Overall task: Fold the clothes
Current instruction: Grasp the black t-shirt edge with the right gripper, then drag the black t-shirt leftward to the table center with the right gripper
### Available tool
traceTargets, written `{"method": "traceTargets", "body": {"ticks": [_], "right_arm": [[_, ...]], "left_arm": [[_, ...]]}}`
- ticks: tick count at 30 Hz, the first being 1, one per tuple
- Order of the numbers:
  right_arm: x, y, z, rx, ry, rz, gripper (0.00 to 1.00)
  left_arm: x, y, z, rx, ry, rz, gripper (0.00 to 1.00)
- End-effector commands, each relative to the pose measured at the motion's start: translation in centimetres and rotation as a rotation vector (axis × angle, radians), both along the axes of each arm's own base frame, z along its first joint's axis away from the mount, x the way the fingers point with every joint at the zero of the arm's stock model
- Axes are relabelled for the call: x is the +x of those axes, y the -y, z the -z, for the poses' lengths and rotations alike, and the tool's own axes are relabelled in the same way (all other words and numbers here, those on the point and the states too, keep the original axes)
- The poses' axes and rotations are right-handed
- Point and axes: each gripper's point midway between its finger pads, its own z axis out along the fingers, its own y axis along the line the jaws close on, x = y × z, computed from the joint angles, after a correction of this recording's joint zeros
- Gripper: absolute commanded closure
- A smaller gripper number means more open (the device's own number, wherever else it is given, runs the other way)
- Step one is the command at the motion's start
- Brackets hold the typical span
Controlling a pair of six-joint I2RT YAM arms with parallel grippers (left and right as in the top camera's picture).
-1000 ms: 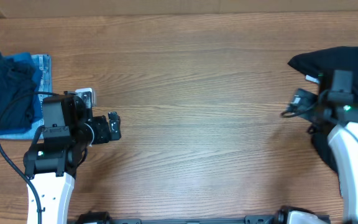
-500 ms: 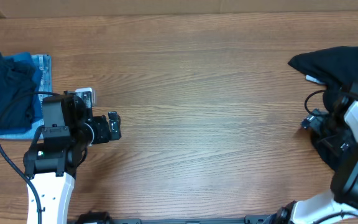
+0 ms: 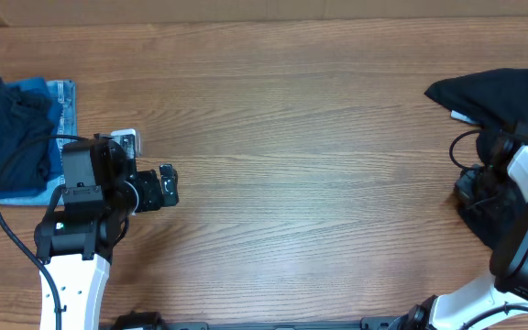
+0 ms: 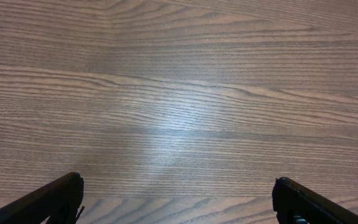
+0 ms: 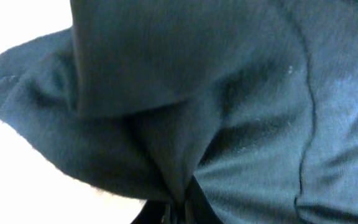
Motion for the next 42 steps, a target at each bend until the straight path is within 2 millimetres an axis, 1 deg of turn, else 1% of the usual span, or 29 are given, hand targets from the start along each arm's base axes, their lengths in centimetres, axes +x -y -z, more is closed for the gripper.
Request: {"method": "traceTargets", "body": {"ticks": [1, 3, 4, 5, 7, 8, 10, 11, 12, 13, 14, 17, 18, 22, 23, 24, 25, 26, 27, 28, 30, 31, 32, 34, 36, 38, 39, 41, 42], "right_arm": [[4.3, -1.3, -4.1, 0.094, 0.142, -0.090, 0.96], [6.0, -2.2, -8.0, 0.095, 0.188, -0.165, 0.96], [6.9, -3.0, -9.8, 0.100, 0.223, -0.217, 0.96], [7.9, -4.2, -11.8, 0.105, 0.268, -0.279, 0.96], [9.4, -6.6, -14.9, 0.113, 0.340, -0.374, 0.96], [10.2, -8.5, -16.7, 0.117, 0.385, -0.446, 0.96], [11.0, -12.2, -19.1, 0.132, 0.443, -0.568, 0.96], [11.4, -15.1, -20.2, 0.147, 0.474, -0.648, 0.96], [11.5, -17.9, -20.8, 0.164, 0.492, -0.720, 0.96], [11.6, -20.1, -21.1, 0.180, 0.503, -0.776, 0.96], [11.6, -22.9, -21.4, 0.197, 0.519, -0.847, 0.96], [11.5, -29.9, -22.1, 0.224, 0.590, -1.024, 0.96], [11.6, -32.8, -22.6, 0.235, 0.635, -1.086, 0.96], [11.2, -42.0, -24.3, 0.273, 0.807, -1.277, 0.96], [11.5, -44.3, -24.8, 0.264, 0.862, -1.283, 0.96], [11.9, -45.5, -25.0, 0.248, 0.897, -1.275, 0.96], [12.4, -46.3, -25.2, 0.227, 0.930, -1.266, 0.92], [13.3, -46.8, -25.4, 0.194, 0.969, -1.246, 0.86], [14.3, -47.1, -25.6, 0.166, 1.003, -1.223, 0.83], [15.0, -47.2, -25.7, 0.152, 1.023, -1.206, 0.65], [16.2, -47.0, -25.5, 0.132, 1.043, -1.183, 0.23], [16.6, -46.5, -25.4, 0.124, 1.040, -1.172, 0.14], [17.2, -45.2, -25.1, 0.111, 1.024, -1.150, 0.00], [17.9, -43.1, -24.6, 0.091, 0.988, -1.118, 0.00], [18.1, -40.0, -23.6, 0.069, 0.913, -1.076, 0.00], [17.9, -36.1, -22.4, 0.038, 0.813, -1.018, 0.00], [17.3, -31.5, -21.1, -0.008, 0.698, -0.934, 0.00], [15.9, -27.1, -19.4, -0.020, 0.562, -0.849, 0.00], [14.8, -24.9, -18.6, -0.019, 0.484, -0.812, 0.00]], "left_arm": [[0.6, 0.4, -1.1, -0.002, 0.030, 0.024, 0.00], [0.6, 0.4, -1.1, -0.002, 0.034, 0.025, 0.00], [0.7, 0.4, -1.2, -0.002, 0.036, 0.024, 0.00], [0.8, 0.4, -1.2, -0.002, 0.040, 0.024, 0.00], [0.8, 0.4, -1.3, -0.001, 0.045, 0.025, 0.00], [0.9, 0.4, -1.3, -0.001, 0.045, 0.024, 0.00], [0.9, 0.4, -1.3, -0.001, 0.048, 0.024, 0.00], [1.0, 0.4, -1.4, -0.001, 0.052, 0.024, 0.00], [1.0, 0.4, -1.4, 0.000, 0.055, 0.024, 0.00], [1.1, 0.3, -1.5, 0.000, 0.058, 0.024, 0.00], [1.1, 0.3, -1.5, 0.000, 0.059, 0.024, 0.00], [1.1, 0.3, -1.5, 0.000, 0.058, 0.025, 0.00], [1.1, 0.3, -1.5, 0.000, 0.059, 0.025, 0.00], [1.1, 0.3, -1.4, 0.000, 0.057, 0.025, 0.00], [1.1, 0.4, -1.4, -0.001, 0.057, 0.025, 0.00], [1.1, 0.4, -1.4, -0.001, 0.057, 0.025, 0.00], [1.1, 0.4, -1.4, -0.001, 0.057, 0.025, 0.00], [1.1, 0.4, -1.4, -0.001, 0.057, 0.025, 0.00], [1.1, 0.4, -1.4, -0.001, 0.057, 0.025, 0.00], [1.1, 0.4, -1.4, -0.002, 0.056, 0.025, 0.00], [1.0, 0.4, -1.4, -0.007, 0.052, 0.018, 0.00], [1.0, 0.4, -1.4, -0.008, 0.050, 0.017, 0.00], [1.0, 0.4, -1.3, -0.008, 0.048, 0.017, 0.00], [1.0, 0.4, -1.3, -0.008, 0.049, 0.016, 0.00], [1.0, 0.4, -1.3, -0.008, 0.048, 0.017, 0.00], [1.0, 0.4, -1.3, -0.008, 0.049, 0.017, 0.00], [1.0, 0.4, -1.3, -0.008, 0.049, 0.017, 0.00], [1.0, 0.4, -1.3, -0.008, 0.049, 0.016, 0.00], [1.0, 0.4, -1.4, -0.008, 0.049, 0.016, 0.00]]}}
